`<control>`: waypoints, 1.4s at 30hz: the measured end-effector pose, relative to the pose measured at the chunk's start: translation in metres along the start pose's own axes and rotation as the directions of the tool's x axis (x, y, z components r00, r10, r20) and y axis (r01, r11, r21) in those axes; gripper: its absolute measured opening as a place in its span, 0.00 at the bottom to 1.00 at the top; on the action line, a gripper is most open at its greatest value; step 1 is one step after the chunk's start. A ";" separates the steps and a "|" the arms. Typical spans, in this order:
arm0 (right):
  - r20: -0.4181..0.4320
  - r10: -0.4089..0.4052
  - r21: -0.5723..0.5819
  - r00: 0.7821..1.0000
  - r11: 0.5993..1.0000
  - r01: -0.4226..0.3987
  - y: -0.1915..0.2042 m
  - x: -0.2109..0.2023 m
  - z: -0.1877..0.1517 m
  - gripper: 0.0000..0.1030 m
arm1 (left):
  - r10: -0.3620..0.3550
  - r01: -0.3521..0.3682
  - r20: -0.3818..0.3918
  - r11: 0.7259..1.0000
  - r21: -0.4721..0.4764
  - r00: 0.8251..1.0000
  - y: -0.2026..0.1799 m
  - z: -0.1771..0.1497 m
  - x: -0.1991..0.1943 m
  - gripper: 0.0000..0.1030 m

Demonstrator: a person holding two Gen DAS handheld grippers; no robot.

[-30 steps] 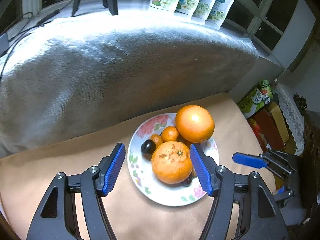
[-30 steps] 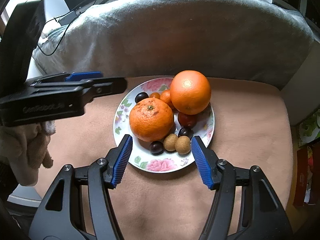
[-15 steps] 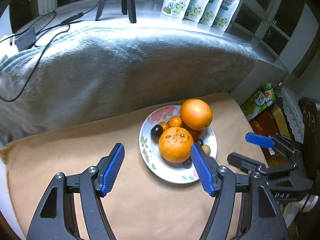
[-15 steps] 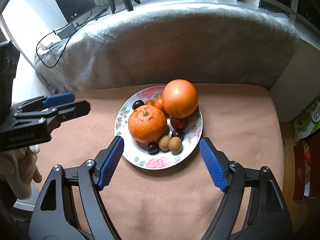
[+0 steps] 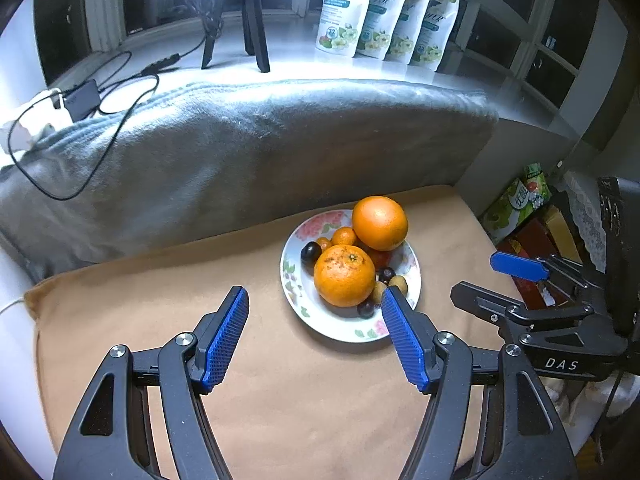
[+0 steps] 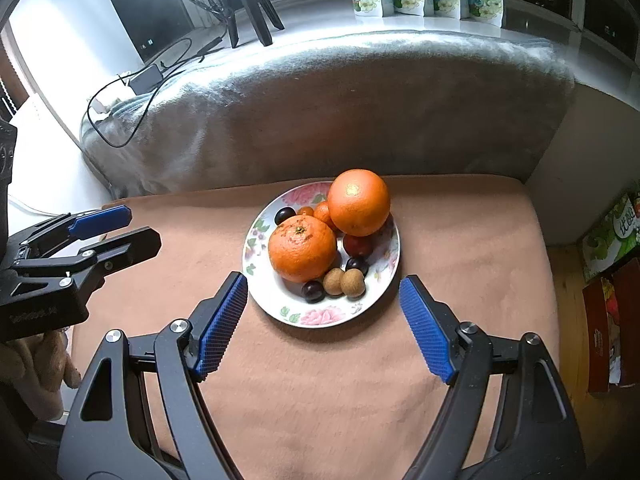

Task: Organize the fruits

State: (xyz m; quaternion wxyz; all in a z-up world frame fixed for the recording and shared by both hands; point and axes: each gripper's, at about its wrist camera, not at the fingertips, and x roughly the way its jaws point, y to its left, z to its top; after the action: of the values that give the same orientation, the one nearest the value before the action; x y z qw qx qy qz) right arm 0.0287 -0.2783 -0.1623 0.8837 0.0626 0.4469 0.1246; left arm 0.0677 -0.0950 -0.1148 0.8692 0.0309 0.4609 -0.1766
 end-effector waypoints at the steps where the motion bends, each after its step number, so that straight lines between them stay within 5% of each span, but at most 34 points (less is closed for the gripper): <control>1: 0.002 0.003 0.003 1.000 1.000 -0.003 0.000 -0.002 -0.001 0.79 | 0.003 -0.003 0.002 1.000 0.004 1.000 -0.002 -0.001 -0.002 0.67; 42: 0.058 0.004 -0.001 0.998 1.000 -0.004 0.015 -0.028 -0.003 0.85 | 0.031 -0.030 0.079 0.999 -0.021 0.996 -0.007 -0.010 -0.046 0.72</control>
State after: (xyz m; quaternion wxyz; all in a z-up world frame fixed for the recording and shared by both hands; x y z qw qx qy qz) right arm 0.0079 -0.2716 -0.1387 0.8960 0.0666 0.4209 0.1246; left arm 0.0342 -0.0865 -0.0827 0.8897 0.0223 0.4272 -0.1597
